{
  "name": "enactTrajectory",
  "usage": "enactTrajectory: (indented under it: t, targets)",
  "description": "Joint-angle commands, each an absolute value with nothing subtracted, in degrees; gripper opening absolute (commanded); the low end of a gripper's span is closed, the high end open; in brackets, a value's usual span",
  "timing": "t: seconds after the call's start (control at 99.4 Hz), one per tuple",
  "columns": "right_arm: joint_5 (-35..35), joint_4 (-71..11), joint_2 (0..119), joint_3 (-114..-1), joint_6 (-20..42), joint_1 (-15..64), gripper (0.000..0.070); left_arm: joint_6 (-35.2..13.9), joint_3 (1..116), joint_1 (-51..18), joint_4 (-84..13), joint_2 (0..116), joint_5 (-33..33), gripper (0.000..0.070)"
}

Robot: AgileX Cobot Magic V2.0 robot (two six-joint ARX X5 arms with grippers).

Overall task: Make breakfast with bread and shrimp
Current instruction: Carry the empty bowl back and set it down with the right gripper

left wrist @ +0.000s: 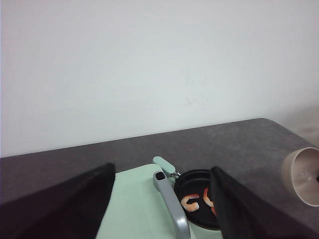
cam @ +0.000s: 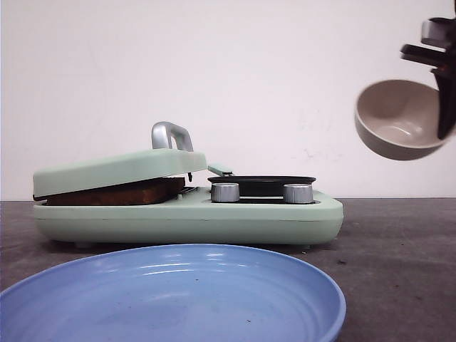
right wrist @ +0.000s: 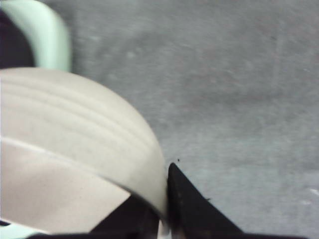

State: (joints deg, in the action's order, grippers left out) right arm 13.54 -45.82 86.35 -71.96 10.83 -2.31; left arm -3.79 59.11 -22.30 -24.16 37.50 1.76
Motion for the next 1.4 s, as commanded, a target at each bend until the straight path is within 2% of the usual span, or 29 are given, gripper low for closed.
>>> enactTrajectory:
  t: [0.0, 0.261, 0.674, 0.764, 0.865, 0.935, 1.257, 1.388]
  targets:
    - [14.00, -46.52, 88.99, -72.97, 9.52, -2.57, 0.0001, -3.90, 59.70, -22.50, -23.64, 37.85, 1.96, 0.0349]
    - [13.91, -47.70, 96.73, -72.97, 7.92, -2.76, 0.0001, -3.88, 59.70, -22.50, -23.64, 38.63, 1.96, 0.0349]
    - [13.52, -47.68, 102.39, -72.97, 6.37, -2.72, 0.0009, -3.86, 59.70, -22.50, -23.66, 39.79, 1.96, 0.0349]
    - [13.50, -47.57, 102.56, -72.97, 5.96, -2.70, 0.0063, -3.79, 59.70, -22.50, -23.68, 40.12, 1.96, 0.0349]
    - [13.50, -46.72, 102.56, -72.97, 5.34, -2.72, 0.0236, -3.77, 59.70, -22.50, -23.64, 40.42, 1.96, 0.0349]
    - [13.52, -46.70, 102.56, -72.97, 4.78, -2.74, 0.0297, -3.79, 59.70, -22.50, -23.64, 40.56, 1.96, 0.0349]
    - [13.61, -47.11, 98.06, -74.06, 3.16, -3.27, 0.0298, -3.77, 59.70, -22.50, -23.68, 40.53, 1.96, 0.0350]
    - [16.45, -46.85, 93.36, -74.72, 3.20, -3.18, 0.0298, -3.75, 59.70, -22.50, -23.75, 40.53, 1.96, 0.0350]
